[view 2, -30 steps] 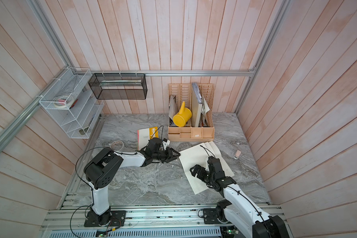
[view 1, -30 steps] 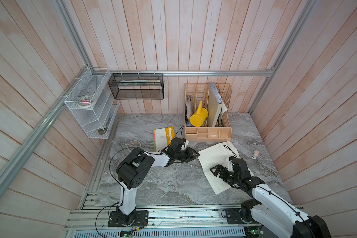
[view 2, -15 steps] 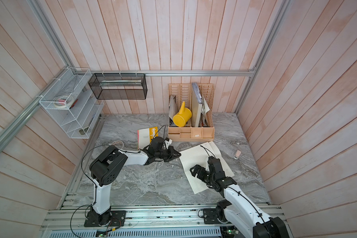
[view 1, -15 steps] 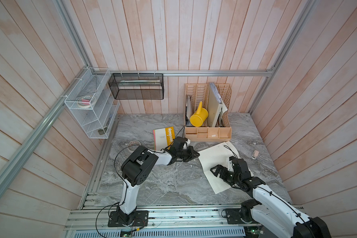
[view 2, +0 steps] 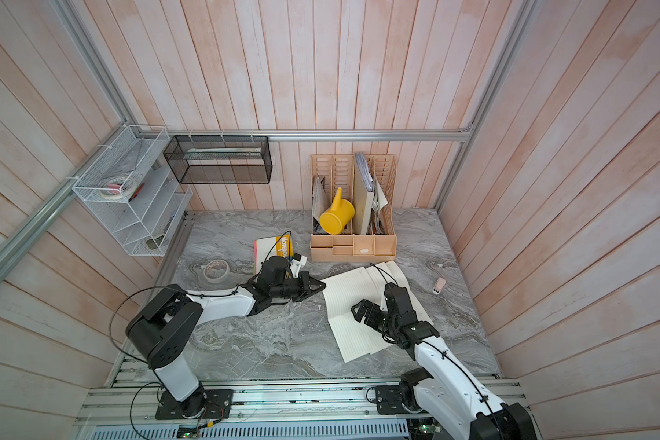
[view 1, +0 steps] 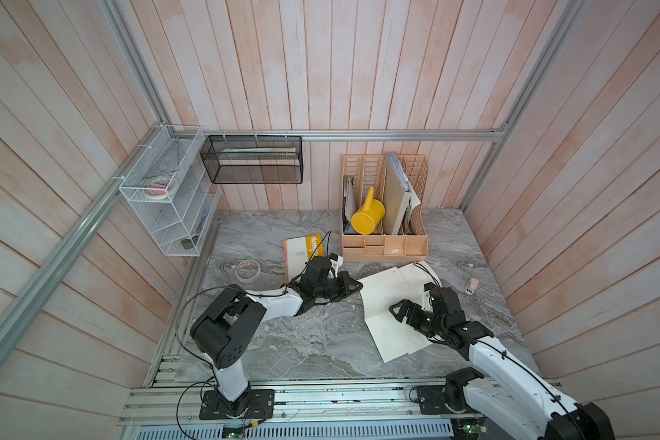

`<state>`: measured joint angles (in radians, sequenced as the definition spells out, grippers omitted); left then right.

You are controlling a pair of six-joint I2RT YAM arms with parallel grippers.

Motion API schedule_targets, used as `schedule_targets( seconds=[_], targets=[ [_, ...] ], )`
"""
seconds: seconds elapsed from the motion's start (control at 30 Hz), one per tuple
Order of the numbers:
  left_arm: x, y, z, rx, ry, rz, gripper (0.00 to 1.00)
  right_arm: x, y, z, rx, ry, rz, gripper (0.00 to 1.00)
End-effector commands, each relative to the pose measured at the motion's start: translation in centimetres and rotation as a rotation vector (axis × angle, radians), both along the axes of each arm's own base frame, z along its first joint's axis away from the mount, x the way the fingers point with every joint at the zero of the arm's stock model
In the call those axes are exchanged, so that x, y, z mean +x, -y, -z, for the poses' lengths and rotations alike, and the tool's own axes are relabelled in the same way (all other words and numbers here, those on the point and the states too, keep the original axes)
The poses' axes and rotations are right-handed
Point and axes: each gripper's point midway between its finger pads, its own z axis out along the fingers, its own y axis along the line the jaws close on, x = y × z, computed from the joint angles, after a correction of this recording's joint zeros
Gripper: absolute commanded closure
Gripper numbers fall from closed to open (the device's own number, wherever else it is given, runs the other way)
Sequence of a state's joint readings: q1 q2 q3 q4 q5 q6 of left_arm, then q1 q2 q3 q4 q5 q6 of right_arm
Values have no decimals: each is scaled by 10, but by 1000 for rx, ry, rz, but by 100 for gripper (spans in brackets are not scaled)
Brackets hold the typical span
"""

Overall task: Close the notebook
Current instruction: Close the notebook at the center of the board.

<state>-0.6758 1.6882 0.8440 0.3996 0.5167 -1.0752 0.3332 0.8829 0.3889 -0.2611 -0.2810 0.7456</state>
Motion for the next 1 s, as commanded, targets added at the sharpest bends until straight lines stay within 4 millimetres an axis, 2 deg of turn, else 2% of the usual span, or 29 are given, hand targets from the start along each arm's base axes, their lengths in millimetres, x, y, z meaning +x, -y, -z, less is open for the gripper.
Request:
schedule_targets(
  seconds=[0.0,0.23,0.53,0.7,0.8,0.97],
  targets=[
    [2,-30,-2,100,84,-116,100,-2,-5,-4,-18,-1,-21,2],
    [-12,-96,-6,227,137,-311,100,-13,-32,-11,30,23,-43,2],
    [-40,-142,4,326,98,-412,100,-16,-70,-9,112,30,-102,2],
    [-52,-172,-2,378,124,-489,100,-16,-85,-1,124,20,-139,2],
    [-56,-181,-5,409,133,-500,100,-16,-94,3,144,15,-156,2],
    [-59,-176,1,408,121,-465,100,-9,-111,-10,167,42,-193,2]
  ],
)
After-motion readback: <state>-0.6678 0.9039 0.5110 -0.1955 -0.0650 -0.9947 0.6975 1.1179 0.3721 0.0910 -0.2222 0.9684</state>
